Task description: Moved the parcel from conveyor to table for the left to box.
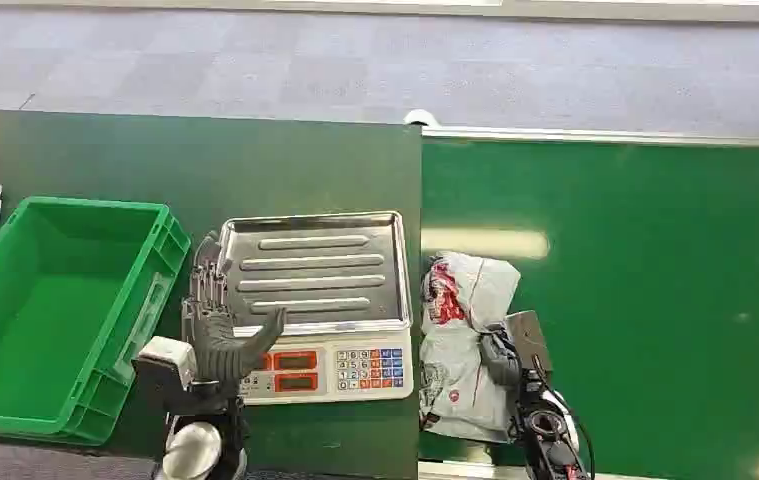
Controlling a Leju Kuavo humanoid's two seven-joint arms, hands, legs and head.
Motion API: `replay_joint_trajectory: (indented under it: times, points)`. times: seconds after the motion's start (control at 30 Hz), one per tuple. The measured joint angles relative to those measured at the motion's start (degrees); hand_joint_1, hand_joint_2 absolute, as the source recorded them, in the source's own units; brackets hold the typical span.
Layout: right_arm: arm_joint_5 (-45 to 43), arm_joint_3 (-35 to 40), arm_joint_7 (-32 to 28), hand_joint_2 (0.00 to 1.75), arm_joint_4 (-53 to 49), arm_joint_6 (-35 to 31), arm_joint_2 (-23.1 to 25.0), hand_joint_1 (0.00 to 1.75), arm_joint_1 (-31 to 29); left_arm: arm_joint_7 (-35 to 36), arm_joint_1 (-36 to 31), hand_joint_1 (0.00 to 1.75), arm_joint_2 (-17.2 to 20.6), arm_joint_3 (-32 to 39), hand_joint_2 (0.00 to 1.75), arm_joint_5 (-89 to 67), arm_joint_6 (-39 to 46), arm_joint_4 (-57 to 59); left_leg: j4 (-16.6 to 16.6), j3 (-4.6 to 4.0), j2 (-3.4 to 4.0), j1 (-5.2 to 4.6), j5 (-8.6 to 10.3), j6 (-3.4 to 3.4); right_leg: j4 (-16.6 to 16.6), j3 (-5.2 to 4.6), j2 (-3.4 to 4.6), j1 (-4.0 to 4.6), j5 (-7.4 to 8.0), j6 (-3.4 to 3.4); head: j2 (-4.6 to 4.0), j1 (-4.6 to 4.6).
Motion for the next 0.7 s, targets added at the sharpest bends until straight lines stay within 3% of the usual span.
replay_joint_trajectory:
  times: [0.27,0.7]
  points:
    - [-3.01,-0.81,-2.87,1.75,-4.58,-11.35,0.92,1.75,0.92,-0.02,1.18,0.0,-0.09,0.35,1.75,0.07,1.75,-0.88,0.0,-0.03,-0.01,0.0,0.0,0.0,0.0,-0.01,0.0,0.0,0.0,0.0,0.0,0.0]
    - [-4.61,-0.52,-7.94,1.75,-33.91,-25.67,2.23,1.75,8.53,-1.35,2.19,0.0,-0.33,0.87,1.75,0.61,2.91,-1.62,0.0,-0.06,-0.05,0.0,0.0,0.0,0.0,-0.04,-0.02,0.0,0.0,0.0,0.0,0.0]
